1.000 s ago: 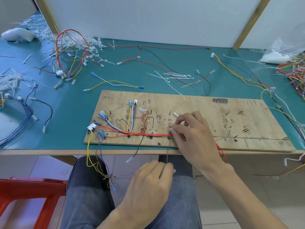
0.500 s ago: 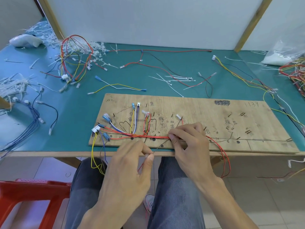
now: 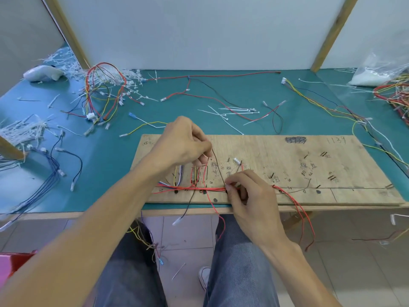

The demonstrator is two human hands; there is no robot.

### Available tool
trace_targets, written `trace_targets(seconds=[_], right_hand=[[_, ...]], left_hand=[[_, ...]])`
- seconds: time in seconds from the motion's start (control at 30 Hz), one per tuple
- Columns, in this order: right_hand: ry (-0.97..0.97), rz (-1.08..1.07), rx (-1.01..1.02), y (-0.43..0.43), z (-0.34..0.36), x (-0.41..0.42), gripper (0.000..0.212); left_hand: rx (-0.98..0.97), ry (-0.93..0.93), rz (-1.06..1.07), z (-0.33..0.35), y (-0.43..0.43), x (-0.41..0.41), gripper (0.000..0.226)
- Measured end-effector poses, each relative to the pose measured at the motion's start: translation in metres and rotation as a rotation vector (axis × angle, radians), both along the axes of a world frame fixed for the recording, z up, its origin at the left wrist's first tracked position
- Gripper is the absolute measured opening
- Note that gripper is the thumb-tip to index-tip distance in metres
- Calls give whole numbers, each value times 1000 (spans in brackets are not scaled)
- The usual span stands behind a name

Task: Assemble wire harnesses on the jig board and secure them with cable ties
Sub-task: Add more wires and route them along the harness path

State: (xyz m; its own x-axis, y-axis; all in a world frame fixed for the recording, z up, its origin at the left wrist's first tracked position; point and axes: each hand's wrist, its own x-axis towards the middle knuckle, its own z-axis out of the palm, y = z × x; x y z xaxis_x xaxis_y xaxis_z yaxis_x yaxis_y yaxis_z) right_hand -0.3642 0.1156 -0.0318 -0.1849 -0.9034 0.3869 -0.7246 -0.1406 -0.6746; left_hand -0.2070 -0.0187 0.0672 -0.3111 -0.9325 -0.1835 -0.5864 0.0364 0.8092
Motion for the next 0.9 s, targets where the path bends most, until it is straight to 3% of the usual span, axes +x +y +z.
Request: trace_targets(seconds=[0.13, 0.27, 0.47, 0.73, 0.9], right_hand=[[-21, -14, 35, 2, 7, 7, 18], [167, -26, 134, 6, 12, 21, 34], [112, 18, 198, 9, 7, 20, 16], [136, 134, 294, 12, 17, 7, 9], [140, 221, 365, 15, 24, -5, 10]], left_hand=[[38, -67, 6, -13, -19, -3, 19], [48, -150, 16, -22, -26, -2, 20], [24, -270, -2, -21, -28, -3, 16], [-144, -536, -128, -9, -34, -10, 6], [-115, -561, -255, -9, -40, -4, 13]])
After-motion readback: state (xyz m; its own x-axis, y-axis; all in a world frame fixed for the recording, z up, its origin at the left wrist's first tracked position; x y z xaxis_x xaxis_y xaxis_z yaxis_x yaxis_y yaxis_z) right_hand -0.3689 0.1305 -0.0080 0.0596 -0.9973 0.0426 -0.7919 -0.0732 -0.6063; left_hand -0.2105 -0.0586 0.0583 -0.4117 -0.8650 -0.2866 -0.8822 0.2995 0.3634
